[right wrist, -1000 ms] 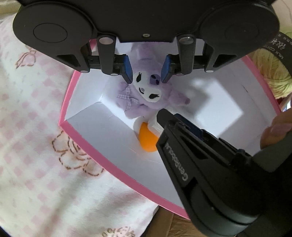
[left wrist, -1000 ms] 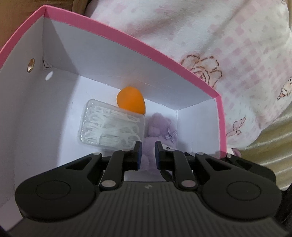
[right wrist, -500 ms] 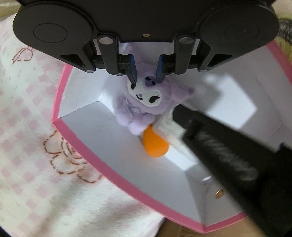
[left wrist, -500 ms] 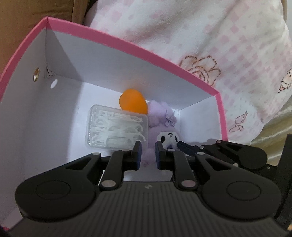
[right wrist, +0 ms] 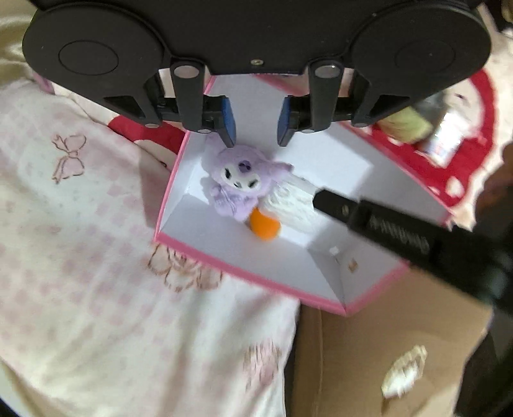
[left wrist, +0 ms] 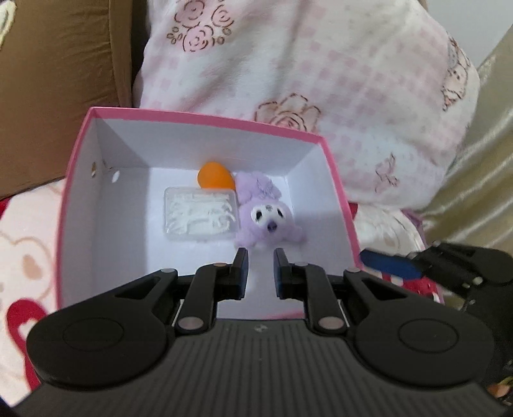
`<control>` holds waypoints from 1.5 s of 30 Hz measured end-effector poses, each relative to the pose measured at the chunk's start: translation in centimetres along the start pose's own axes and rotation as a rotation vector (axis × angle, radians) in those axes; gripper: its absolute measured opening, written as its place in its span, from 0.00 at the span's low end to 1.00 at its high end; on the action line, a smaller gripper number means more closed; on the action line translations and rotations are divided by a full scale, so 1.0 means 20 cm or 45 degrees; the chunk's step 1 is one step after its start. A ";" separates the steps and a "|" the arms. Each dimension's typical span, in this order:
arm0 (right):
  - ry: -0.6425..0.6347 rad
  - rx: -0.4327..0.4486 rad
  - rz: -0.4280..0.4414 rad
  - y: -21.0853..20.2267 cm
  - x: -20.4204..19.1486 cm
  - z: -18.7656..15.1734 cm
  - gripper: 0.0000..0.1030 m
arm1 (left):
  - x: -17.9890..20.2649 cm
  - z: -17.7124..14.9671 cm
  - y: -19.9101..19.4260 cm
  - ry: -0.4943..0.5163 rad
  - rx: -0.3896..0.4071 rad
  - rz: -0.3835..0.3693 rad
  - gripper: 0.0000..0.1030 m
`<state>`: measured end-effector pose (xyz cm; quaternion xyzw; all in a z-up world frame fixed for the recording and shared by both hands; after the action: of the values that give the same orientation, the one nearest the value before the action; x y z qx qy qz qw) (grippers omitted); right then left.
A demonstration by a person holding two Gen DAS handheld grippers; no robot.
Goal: Organize objects
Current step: 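Withdraw the left gripper up and away from the pink box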
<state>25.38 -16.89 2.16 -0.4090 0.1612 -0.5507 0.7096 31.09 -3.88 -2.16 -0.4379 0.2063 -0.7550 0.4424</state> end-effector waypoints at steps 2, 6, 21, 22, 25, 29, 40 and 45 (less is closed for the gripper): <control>0.036 0.005 0.005 -0.02 0.07 -0.02 0.41 | 0.04 -0.01 -0.05 0.000 -0.035 -0.014 0.14; 0.070 0.009 0.045 -0.05 0.11 -0.02 0.41 | 0.17 -0.06 -0.18 0.039 -0.066 -0.015 0.15; 0.077 0.084 0.105 -0.48 0.08 -0.11 0.68 | 0.30 -0.23 -0.55 0.140 -0.128 0.050 0.25; 0.079 0.087 0.116 -0.50 0.07 -0.12 0.71 | 0.30 -0.25 -0.57 0.146 -0.136 0.046 0.28; 0.006 0.059 0.198 -0.56 0.03 -0.17 0.80 | 0.29 -0.29 -0.60 0.170 -0.165 0.050 0.41; -0.031 0.069 0.194 -0.63 -0.01 -0.22 0.87 | 0.29 -0.36 -0.62 0.194 -0.203 0.068 0.48; -0.029 0.004 0.290 -0.65 -0.12 -0.33 0.96 | 0.22 -0.50 -0.66 0.158 -0.258 0.095 0.81; -0.021 -0.011 0.344 -0.65 -0.17 -0.37 0.96 | 0.17 -0.57 -0.67 0.133 -0.269 0.103 0.87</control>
<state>10.79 -17.62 6.72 -0.3911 0.2112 -0.4460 0.7769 14.12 -0.64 2.83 -0.4335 0.3249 -0.7324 0.4124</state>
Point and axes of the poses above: each gripper's, at about its wrist camera, not at the fingertips, and y roughly the way its jaws point, x to its right, z to its top, the point moved 3 cm from there along y, roughly the way its jaws point, and after that the axes turned 7 degrees about -z, right-handed, at the moved point
